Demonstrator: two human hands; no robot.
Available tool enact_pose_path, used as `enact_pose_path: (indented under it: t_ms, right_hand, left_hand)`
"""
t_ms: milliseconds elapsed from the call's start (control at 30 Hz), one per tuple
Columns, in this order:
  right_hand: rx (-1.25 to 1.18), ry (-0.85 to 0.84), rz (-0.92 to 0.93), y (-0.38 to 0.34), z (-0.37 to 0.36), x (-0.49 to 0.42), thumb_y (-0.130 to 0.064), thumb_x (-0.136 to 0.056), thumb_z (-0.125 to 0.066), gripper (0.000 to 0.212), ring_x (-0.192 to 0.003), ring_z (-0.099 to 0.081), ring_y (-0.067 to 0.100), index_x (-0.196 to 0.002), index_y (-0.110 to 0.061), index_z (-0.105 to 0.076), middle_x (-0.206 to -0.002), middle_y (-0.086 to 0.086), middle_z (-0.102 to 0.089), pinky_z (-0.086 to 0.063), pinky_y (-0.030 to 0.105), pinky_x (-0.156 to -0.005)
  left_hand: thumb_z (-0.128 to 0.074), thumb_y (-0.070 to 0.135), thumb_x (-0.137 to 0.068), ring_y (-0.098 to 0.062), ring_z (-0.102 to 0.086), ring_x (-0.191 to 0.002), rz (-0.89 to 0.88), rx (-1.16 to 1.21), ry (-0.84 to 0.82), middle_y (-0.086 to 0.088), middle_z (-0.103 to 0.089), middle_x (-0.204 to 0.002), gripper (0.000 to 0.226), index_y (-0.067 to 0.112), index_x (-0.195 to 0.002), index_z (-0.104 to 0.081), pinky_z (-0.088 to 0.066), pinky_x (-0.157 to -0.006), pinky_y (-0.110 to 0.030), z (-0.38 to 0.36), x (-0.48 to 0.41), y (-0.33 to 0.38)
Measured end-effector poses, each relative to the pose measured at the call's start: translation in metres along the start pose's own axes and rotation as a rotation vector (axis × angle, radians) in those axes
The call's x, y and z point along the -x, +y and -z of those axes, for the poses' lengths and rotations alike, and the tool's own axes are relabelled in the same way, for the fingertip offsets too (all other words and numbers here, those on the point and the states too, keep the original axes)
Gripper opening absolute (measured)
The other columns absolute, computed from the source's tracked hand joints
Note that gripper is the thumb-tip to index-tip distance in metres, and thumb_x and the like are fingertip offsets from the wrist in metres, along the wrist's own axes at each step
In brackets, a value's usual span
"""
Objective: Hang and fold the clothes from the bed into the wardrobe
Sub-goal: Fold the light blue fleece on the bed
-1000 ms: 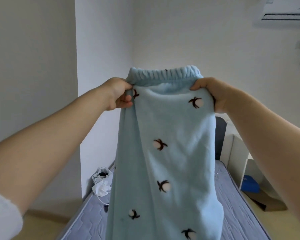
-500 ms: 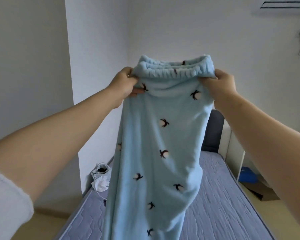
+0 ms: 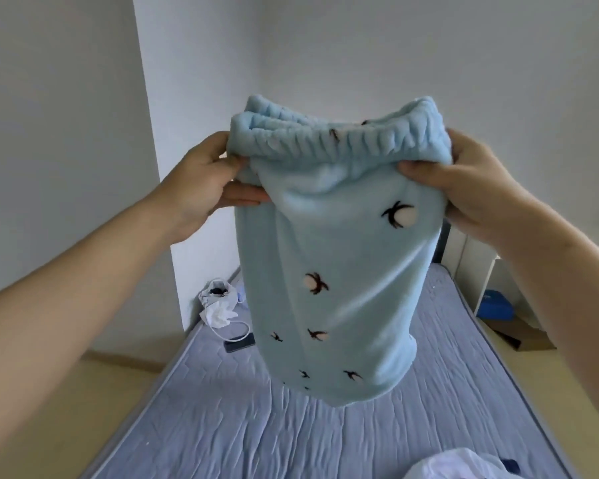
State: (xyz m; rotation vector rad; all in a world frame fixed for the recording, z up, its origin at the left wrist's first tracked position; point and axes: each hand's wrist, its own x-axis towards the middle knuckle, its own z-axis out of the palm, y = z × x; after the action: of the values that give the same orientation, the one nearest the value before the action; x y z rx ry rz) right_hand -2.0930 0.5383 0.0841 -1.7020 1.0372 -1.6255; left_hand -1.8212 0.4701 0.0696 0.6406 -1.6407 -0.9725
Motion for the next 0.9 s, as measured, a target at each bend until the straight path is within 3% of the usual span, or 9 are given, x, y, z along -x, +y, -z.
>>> enact_pose_path:
  t_ms: [67, 200, 433, 600, 767, 833, 900]
  right_hand:
    - [-0.012, -0.059, -0.130, 0.026, -0.001, 0.024, -0.008, -0.072, -0.072, 0.027, -0.085, -0.071, 0.019, -0.097, -0.013, -0.063, -0.087, 0.001, -0.073, -0.058, 0.030, -0.068]
    - [-0.059, -0.167, -0.415, 0.086, 0.001, 0.071, -0.018, -0.058, -0.074, 0.043, -0.085, -0.071, 0.022, -0.099, -0.012, -0.065, -0.092, 0.006, -0.074, -0.057, 0.030, -0.064]
    - [-0.156, -0.329, -0.888, 0.198, -0.004, 0.176, -0.008, -0.062, -0.075, 0.027, -0.090, -0.070, 0.030, -0.089, -0.011, -0.072, -0.098, 0.017, -0.072, -0.058, 0.033, -0.068]
    - [-0.118, -0.320, -1.143, 0.255, -0.016, 0.236, -0.006, -0.065, -0.076, 0.036, -0.091, -0.069, 0.030, -0.100, -0.004, -0.066, -0.097, 0.015, -0.072, -0.058, 0.035, -0.075]
    - [0.075, -0.233, -1.227, 0.308, -0.025, 0.265, -0.006, -0.074, -0.076, 0.028, -0.093, -0.068, 0.030, -0.101, -0.007, -0.066, -0.099, 0.014, -0.071, -0.053, 0.045, -0.090]
    - [0.185, -0.187, -1.213, 0.331, -0.031, 0.269, -0.009, -0.076, -0.075, 0.027, -0.095, -0.066, 0.029, -0.100, -0.008, -0.065, -0.098, 0.012, -0.070, -0.053, 0.041, -0.088]
    - [0.319, -0.144, -1.164, 0.355, -0.034, 0.261, -0.014, -0.078, -0.073, 0.022, -0.085, -0.064, 0.022, -0.096, -0.010, -0.063, -0.089, 0.006, -0.067, -0.052, 0.029, -0.074]
  left_hand:
    - [-0.038, 0.008, -0.098, -0.019, -0.070, -0.064, 0.141, -0.072, -0.072, 0.007, -0.071, -0.077, 0.025, 0.020, -0.110, -0.057, -0.059, -0.066, -0.032, -0.002, 0.023, -0.022]
    - [-0.042, 0.012, -0.097, -0.020, -0.056, -0.042, 0.394, -0.155, -0.267, -0.005, -0.068, -0.069, 0.018, 0.013, -0.100, -0.060, -0.050, -0.047, -0.024, -0.005, 0.073, -0.073]
    - [-0.042, 0.010, -0.097, -0.012, -0.047, -0.036, 0.829, -0.130, -0.502, 0.002, -0.068, -0.070, 0.019, 0.020, -0.100, -0.058, -0.042, -0.043, -0.022, -0.019, 0.166, -0.186]
    - [-0.044, 0.013, -0.097, -0.010, -0.051, -0.041, 1.052, -0.139, -0.494, 0.002, -0.065, -0.063, 0.016, 0.012, -0.108, -0.056, -0.045, -0.047, -0.021, -0.031, 0.209, -0.252]
    - [-0.042, 0.015, -0.098, -0.011, -0.063, -0.049, 1.233, -0.096, -0.379, 0.002, -0.069, -0.067, 0.013, 0.022, -0.101, -0.052, -0.051, -0.050, -0.022, -0.048, 0.231, -0.308]
    - [-0.042, 0.017, -0.098, -0.012, -0.067, -0.055, 1.274, -0.111, -0.311, -0.001, -0.070, -0.080, 0.012, 0.026, -0.099, -0.049, -0.052, -0.048, -0.021, -0.058, 0.231, -0.329]
    - [-0.042, 0.016, -0.098, -0.009, -0.067, -0.055, 1.270, -0.147, -0.238, -0.002, -0.067, -0.086, 0.010, 0.023, -0.101, -0.048, -0.050, -0.045, -0.018, -0.069, 0.220, -0.352]
